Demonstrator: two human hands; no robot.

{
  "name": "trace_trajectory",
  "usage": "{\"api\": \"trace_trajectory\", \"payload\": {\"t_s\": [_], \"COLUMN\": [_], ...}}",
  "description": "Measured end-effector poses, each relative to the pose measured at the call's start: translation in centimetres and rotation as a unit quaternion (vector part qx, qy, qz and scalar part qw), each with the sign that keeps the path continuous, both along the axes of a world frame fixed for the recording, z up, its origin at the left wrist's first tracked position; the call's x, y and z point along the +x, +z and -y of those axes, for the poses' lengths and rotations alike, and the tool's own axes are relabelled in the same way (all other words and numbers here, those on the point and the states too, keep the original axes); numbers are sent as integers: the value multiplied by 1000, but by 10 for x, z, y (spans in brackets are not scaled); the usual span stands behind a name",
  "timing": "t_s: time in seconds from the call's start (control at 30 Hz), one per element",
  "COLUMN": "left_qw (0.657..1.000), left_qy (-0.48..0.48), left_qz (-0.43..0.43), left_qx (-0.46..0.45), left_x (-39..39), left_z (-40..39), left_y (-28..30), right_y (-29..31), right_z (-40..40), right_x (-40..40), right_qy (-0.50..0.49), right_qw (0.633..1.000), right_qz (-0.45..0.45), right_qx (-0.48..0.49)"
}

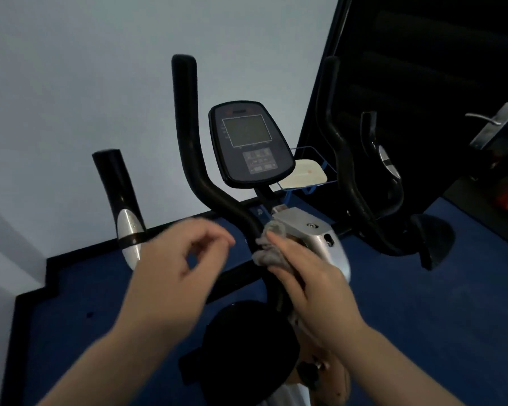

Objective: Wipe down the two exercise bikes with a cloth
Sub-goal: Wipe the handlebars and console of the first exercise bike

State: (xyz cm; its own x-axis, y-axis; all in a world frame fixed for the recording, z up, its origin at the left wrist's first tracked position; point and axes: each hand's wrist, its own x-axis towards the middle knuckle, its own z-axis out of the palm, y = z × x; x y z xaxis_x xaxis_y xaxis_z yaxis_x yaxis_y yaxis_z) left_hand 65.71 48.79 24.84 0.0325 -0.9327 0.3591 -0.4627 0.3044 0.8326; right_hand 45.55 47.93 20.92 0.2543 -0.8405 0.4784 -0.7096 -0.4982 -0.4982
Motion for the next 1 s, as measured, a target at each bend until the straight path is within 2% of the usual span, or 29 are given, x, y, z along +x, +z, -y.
{"api": "trace_trajectory", "payload": {"t_s": [0.07,0.13,0.2,0.3,0.37,0.47,0.53,0.63,0.73,0.87,0.93,1.0], "left_qw": [999,998,998,997,996,995,993,990,987,984,984,983], "left_qy": [-2,9,23,36,50,78,100,131,153,171,170,162], "left_qz": [10,34,49,67,68,40,29,41,41,39,50,61], "left_qx": [35,44,36,26,28,44,50,39,9,-12,-32,-61], "left_x": [-11,-17,-19,-20,-20,-22,-22,-23,-23,-22,-23,-22], "left_z": [-11,-17,-20,-24,-24,-25,-26,-28,-28,-28,-29,-31], "left_y": [-16,-26,-27,-26,-27,-31,-34,-36,-35,-34,-32,-30], "right_y": [6,12,8,-4,-9,-3,4,1,6,24,25,14], "right_z": [18,38,44,20,7,28,42,27,11,42,46,39], "right_x": [-5,10,21,11,-4,3,19,18,-7,-2,25,40], "right_qy": [-14,-65,-73,-45,-32,-89,-102,-75,-5,20,81,102], "right_qw": [996,995,992,992,993,993,991,987,967,959,955,973], "right_qz": [-79,-62,2,27,4,-43,-36,66,158,266,263,183], "right_qx": [-26,49,104,114,114,68,79,128,202,99,116,100]}}
